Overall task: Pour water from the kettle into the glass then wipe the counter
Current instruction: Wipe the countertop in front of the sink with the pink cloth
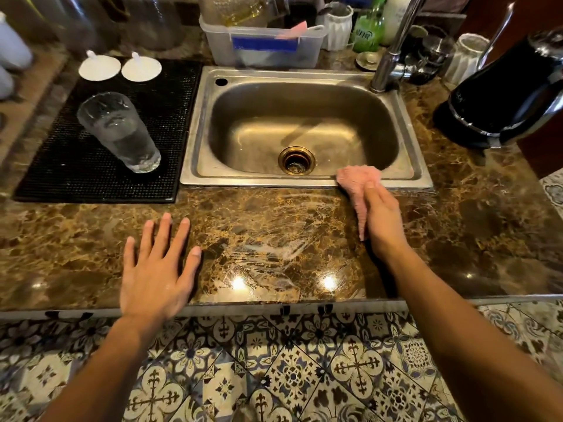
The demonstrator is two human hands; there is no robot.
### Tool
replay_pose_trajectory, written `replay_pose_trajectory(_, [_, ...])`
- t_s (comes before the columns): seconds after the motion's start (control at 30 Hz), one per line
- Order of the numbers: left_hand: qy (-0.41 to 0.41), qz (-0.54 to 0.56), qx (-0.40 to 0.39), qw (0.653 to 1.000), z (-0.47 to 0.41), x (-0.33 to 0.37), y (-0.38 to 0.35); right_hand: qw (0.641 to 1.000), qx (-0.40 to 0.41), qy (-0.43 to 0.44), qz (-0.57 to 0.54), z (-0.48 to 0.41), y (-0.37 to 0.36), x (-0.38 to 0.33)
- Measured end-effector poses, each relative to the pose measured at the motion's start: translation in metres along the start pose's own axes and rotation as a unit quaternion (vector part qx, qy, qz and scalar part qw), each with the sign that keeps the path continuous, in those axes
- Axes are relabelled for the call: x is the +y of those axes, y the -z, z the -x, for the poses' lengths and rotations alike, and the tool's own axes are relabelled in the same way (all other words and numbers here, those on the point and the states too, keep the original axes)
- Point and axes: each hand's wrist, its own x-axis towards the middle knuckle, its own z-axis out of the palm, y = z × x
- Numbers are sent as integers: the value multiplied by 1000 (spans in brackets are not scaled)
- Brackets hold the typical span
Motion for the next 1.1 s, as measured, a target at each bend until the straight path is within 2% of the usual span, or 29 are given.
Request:
replay_pose_trajectory(0.1, [-1,4,6,1000,0,-2,-2,996,-81,-2,47,6,-18,-3])
replay_pose_trajectory(0.23, [-4,10,11,1000,0,-3,-3,967,-197,23,160,41,-37,-11])
replay_pose_trajectory(0.37, [-8,2,8,1000,0,-3,-3,948,-263,18,178,88,-52,-3])
replay_pose_trajectory(0.43, [-7,2,7,1000,0,-2,-2,945,-300,-17,133,113,-59,4])
replay_pose_trajectory(0.57, [-4,4,5,1000,1,-1,1,931,-334,-137,-51,142,-66,10])
replay_pose_trajectory(0.7, [-3,8,4,1000,2,-1,2,900,-273,-217,-262,119,-36,-5])
replay_pose_trajectory(0.77, [-2,9,3,1000,2,-1,2,906,-222,-218,-287,90,-9,-17])
replay_pose_trajectory(0.87, [-2,6,1,1000,2,-1,1,960,-130,-161,-189,44,27,-39])
replay_pose_trajectory(0.93, [-3,8,0,1000,2,-1,2,990,-56,-112,-60,17,43,-43])
replay_pose_trajectory(1.03, [-2,12,-1,1000,2,0,3,991,-6,-40,127,-8,66,-37])
replay_pose_trajectory(1.1, [-2,13,-4,1000,2,1,4,982,-44,10,183,-12,83,-36])
